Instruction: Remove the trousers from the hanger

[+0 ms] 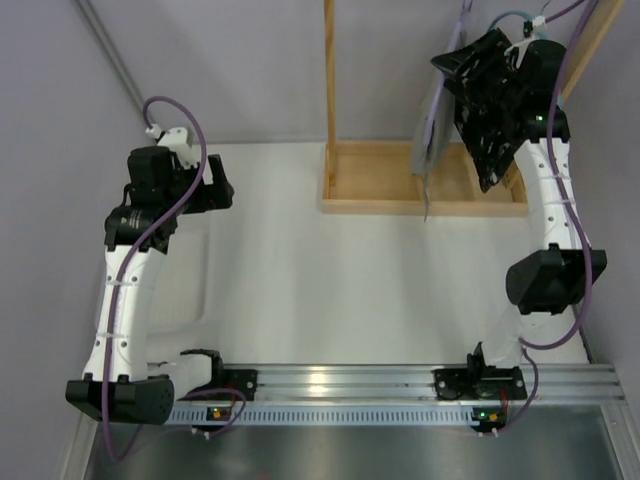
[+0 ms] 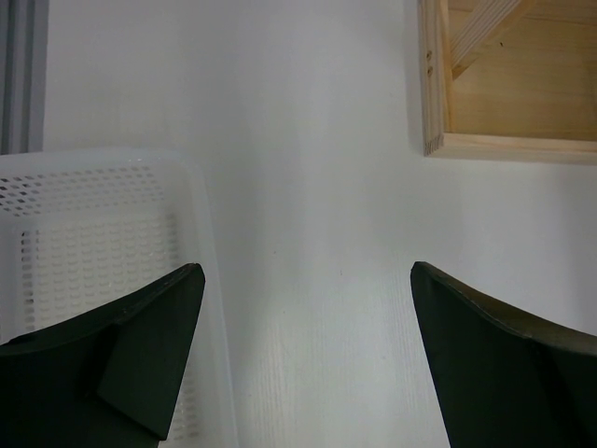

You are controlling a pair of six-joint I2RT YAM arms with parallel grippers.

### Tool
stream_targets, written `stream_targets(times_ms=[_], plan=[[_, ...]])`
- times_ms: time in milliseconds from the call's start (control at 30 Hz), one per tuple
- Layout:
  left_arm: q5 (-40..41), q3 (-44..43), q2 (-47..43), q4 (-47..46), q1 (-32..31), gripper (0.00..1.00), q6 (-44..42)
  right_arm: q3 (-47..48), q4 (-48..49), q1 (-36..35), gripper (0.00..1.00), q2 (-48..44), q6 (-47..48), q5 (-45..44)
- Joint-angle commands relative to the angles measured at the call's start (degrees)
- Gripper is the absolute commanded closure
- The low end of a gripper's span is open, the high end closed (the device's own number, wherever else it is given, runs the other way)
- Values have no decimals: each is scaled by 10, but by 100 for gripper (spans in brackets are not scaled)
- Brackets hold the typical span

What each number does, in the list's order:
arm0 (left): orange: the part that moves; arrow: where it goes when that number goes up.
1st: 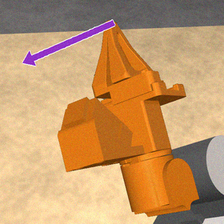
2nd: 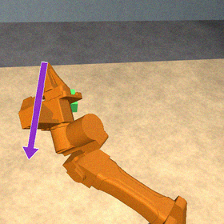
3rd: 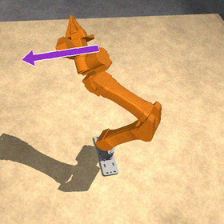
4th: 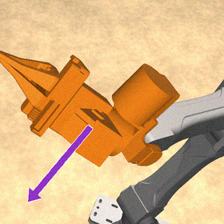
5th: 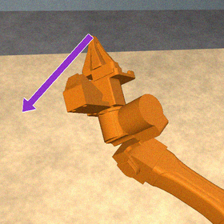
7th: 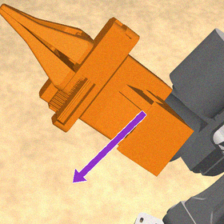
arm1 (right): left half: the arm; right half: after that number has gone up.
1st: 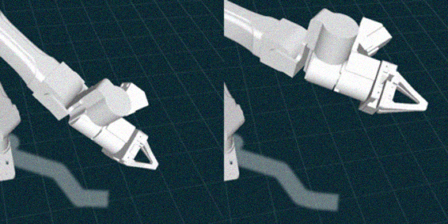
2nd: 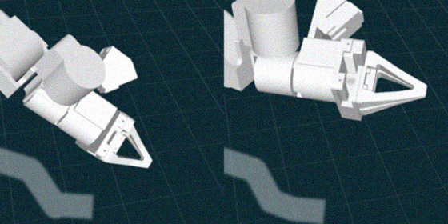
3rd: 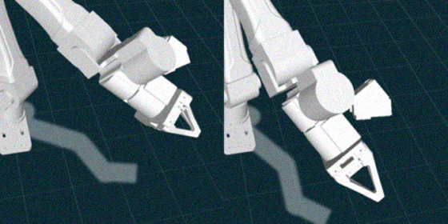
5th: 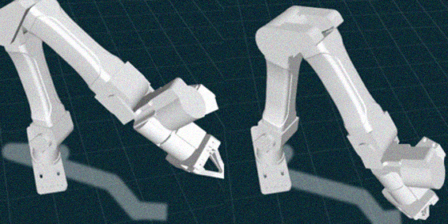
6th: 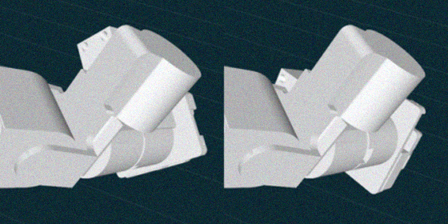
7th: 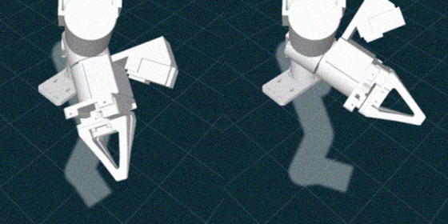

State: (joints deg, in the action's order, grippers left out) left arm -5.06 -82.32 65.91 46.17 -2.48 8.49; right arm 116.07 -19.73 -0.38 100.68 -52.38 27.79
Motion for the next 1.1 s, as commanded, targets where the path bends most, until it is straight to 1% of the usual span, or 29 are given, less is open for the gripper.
stream_targets(times_ms=[0,100,333,467,567,667,700,767,800,833,867,967,1000,1067], plan=[[4,12,0,-42,0,1,6,25,108,-9,28,17,-60,46],[0,28,-2,-48,0,1,6,35,132,-9,28,32,-69,52],[-1,38,2,-55,0,1,1,72,137,-9,30,46,-65,33],[-8,43,5,-63,0,1,3,95,152,-15,34,70,-78,31],[-11,45,7,-65,0,1,2,97,176,-20,43,81,-97,31],[-8,43,6,-66,0,2,-1,98,216,-22,54,85,-120,37],[-1,44,6,-67,0,1,-1,98,226,-22,61,84,-124,37],[-2,45,4,-70,0,1,-7,101,233,-22,68,83,-137,37],[-1,43,4,-70,0,1,-8,102,236,-23,77,81,-142,38],[-3,43,3,-70,0,1,-9,101,244,-23,81,81,-147,38],[-5,43,2,-70,0,1,-11,101,249,-23,87,76,-158,38],[-7,42,1,-70,0,1,-13,99,267,-23,96,63,-183,45],[-10,42,1,-70,0,2,-12,99,271,-23,100,60,-190,47],[-12,42,-3,-70,0,1,-9,101,291,-23,100,45,-213,48]])
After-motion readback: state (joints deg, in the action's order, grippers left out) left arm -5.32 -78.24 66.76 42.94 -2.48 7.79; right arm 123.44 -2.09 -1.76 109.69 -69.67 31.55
